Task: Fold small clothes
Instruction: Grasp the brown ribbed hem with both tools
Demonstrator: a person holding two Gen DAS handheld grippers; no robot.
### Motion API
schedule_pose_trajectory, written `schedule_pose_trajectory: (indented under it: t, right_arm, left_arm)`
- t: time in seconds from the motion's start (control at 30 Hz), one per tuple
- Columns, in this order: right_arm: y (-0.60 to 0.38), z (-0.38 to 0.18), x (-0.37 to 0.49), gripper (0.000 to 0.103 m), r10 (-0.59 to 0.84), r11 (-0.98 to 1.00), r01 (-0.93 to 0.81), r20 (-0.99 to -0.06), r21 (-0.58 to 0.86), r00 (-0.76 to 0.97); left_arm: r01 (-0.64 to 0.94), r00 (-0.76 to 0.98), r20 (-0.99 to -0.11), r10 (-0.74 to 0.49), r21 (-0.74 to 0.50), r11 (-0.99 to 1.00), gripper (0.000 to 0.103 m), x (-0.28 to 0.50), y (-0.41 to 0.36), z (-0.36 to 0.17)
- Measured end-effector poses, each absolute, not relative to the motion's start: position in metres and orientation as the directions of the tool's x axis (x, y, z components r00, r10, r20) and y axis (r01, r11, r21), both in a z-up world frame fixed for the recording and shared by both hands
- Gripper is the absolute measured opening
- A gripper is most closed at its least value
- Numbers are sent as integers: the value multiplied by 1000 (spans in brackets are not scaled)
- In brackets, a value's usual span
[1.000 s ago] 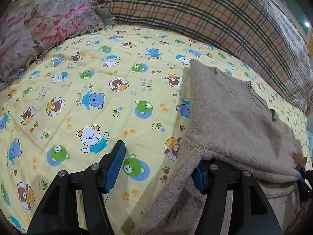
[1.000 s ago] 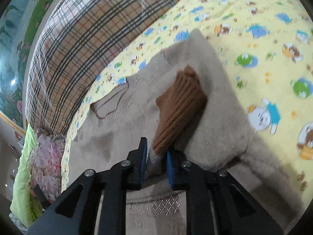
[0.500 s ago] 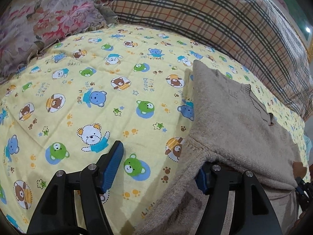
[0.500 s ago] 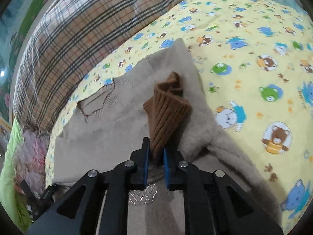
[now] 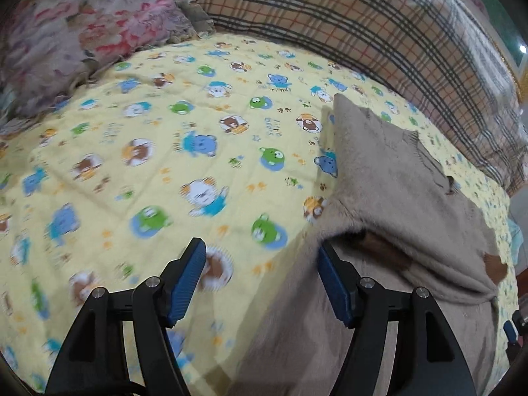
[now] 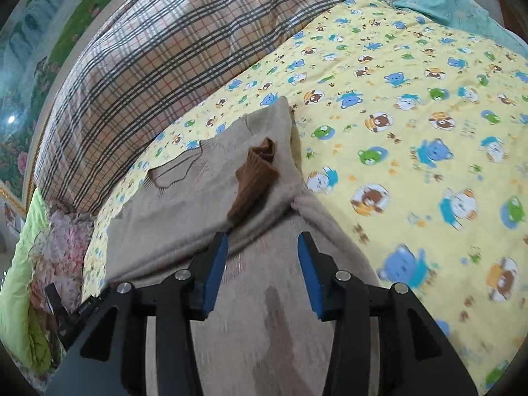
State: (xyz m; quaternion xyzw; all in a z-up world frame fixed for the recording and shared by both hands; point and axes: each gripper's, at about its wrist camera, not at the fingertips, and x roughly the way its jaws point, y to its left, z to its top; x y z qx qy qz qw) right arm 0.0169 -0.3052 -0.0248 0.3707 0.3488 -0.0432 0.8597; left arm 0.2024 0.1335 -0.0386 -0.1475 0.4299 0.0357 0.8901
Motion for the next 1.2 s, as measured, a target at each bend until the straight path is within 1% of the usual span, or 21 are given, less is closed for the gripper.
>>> schedule_pose_trajectory:
  t: [0.07, 0.27, 0.37, 0.43, 0.6, 0.73, 0.83, 1.03, 1.2]
  right_arm:
    - [-304, -23, 5, 46, 190, 732, 321, -633, 601, 750]
    - [-301, -22, -27, 47, 232, 758, 266, -628, 595, 743]
    - [-301, -23, -44, 50, 243, 775, 243, -629, 583, 738]
    - [-302, -24, -56, 52, 257, 779, 227, -628, 584, 734]
    - [-307, -30, -87, 54, 276, 805, 199, -650, 559, 708]
    - [-310, -39, -112, 56, 300, 803, 184, -651, 567, 697]
    - [-309, -47, -125, 57, 325, 799, 170, -652, 576, 685]
    - [-306, -63, -155, 57, 376, 792, 137, -653, 594, 657]
    - [-295, -68, -170, 57, 398, 808, 96, -660, 581, 637]
  left_arm:
    - [-165, 624, -779, -60, -206, 964, 69, 185, 133, -31]
    - [-35, 604, -789, -112, -167, 985, 70, 130, 120, -24]
    - [23, 584, -800, -136, -151, 988, 71, 99, 117, -28]
    - [44, 563, -811, -161, -165, 985, 72, 80, 120, -33]
    - [42, 558, -810, -180, -189, 981, 72, 35, 130, -38]
    - [34, 542, -812, -215, -235, 971, 73, 2, 138, -45]
    - [43, 539, -813, -220, -235, 971, 73, -15, 137, -48]
    - [99, 520, -817, -251, -234, 967, 73, -33, 125, -53]
    - [117, 504, -822, -265, -239, 964, 73, -41, 119, -58]
